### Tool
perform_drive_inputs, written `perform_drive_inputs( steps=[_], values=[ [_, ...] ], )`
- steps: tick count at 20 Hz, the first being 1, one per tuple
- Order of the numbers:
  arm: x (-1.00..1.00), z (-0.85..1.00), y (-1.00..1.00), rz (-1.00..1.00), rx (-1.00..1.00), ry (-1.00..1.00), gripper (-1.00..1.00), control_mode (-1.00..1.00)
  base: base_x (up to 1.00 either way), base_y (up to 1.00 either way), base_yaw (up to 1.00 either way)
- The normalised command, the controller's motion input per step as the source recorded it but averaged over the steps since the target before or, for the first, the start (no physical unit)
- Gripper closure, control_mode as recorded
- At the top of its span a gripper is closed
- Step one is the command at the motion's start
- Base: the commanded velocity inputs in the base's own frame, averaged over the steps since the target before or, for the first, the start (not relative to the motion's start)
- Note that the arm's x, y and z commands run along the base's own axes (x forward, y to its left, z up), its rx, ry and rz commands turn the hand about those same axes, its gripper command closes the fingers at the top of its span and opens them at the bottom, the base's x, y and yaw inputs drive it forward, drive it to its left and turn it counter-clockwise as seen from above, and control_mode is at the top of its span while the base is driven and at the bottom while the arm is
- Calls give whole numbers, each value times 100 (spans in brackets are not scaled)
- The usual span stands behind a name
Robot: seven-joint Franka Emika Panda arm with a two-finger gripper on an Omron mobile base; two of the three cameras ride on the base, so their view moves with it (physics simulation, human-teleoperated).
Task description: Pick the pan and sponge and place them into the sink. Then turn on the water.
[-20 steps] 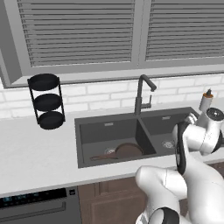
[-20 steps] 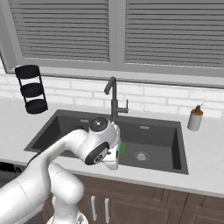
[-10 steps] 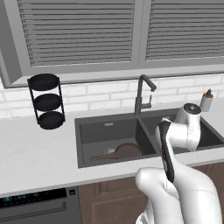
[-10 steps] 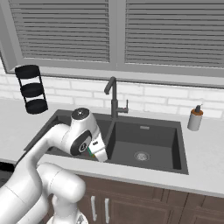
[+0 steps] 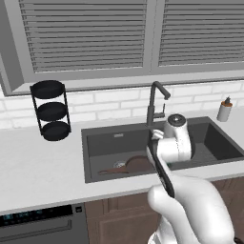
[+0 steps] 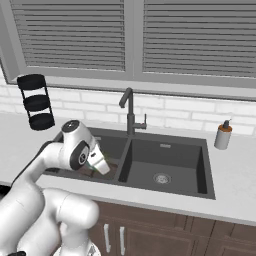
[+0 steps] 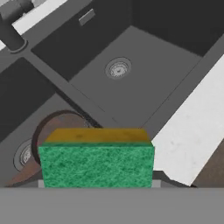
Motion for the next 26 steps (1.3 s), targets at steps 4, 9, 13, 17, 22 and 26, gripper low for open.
perform_drive_inputs(
  steps=[4,9,13,17,22,26],
  values=[
    [66,-17,56,0,-1,6,100,-100,0,0,0],
    [54,-27,42,0,-1,19,100,-100,0,0,0],
    [35,-54,5,0,0,6,100,-100,0,0,0],
    [43,-62,0,1,0,1,100,-100,0,0,0],
    [58,-38,11,0,0,13,100,-100,0,0,0],
    [61,-19,26,0,-1,18,100,-100,0,0,0]
  ],
)
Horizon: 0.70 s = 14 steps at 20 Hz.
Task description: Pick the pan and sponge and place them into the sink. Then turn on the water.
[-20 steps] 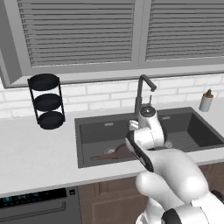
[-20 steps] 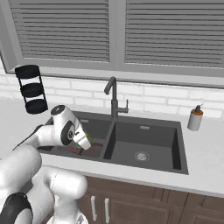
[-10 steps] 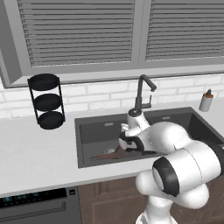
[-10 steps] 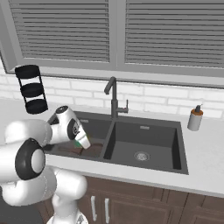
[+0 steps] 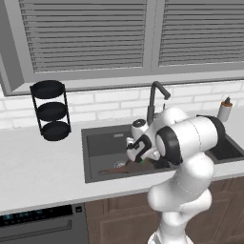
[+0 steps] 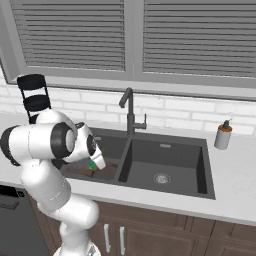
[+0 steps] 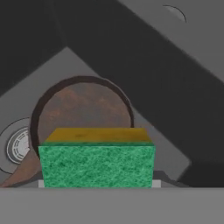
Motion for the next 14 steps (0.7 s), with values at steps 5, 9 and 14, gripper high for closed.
perform_drive_inputs(
  steps=[5,9,14],
  values=[
    [54,-29,31,0,-3,12,100,-100,0,0,0],
    [42,-56,13,0,-1,5,100,-100,0,0,0],
    [34,-53,4,0,0,1,100,-100,0,0,0]
  ],
)
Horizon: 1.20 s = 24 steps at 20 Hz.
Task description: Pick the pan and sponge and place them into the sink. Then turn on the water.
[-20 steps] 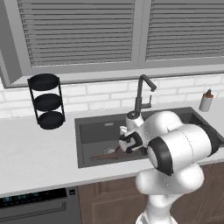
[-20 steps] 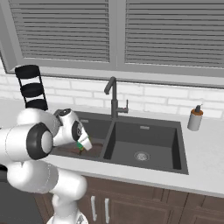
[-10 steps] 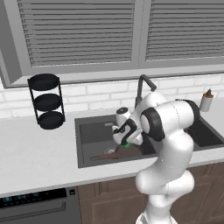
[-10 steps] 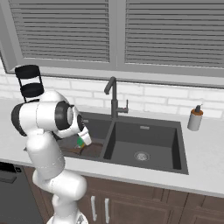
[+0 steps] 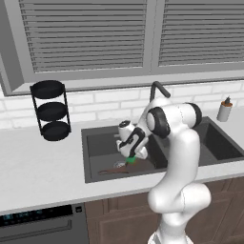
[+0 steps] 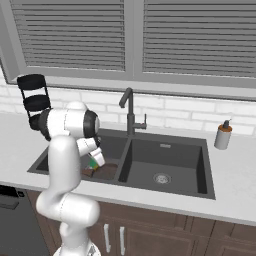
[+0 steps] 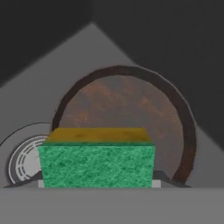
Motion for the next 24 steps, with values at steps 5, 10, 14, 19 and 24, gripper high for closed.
perform_drive_inputs(
  steps=[5,10,14,19,24],
  values=[
    [26,-51,0,0,0,0,100,-100,0,0,0],
    [21,-56,0,0,0,0,100,-100,0,0,0],
    [17,-51,0,0,0,0,100,-100,0,0,0],
    [2,-21,0,0,0,-4,-100,-100,0,0,0],
    [-25,4,0,0,4,-20,-100,-100,0,0,0]
  ],
)
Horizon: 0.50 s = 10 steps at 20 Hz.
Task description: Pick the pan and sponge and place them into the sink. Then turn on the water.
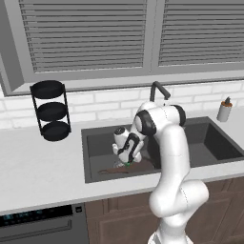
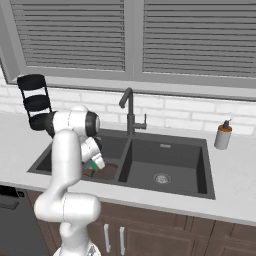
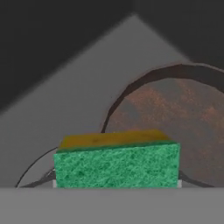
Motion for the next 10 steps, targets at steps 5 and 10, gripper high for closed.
perform_drive_inputs(
  steps=[5,10],
  values=[
    [-43,16,0,0,6,-19,-100,-100,0,0,0],
    [-45,59,-11,0,7,-25,-100,-100,0,0,0]
  ],
)
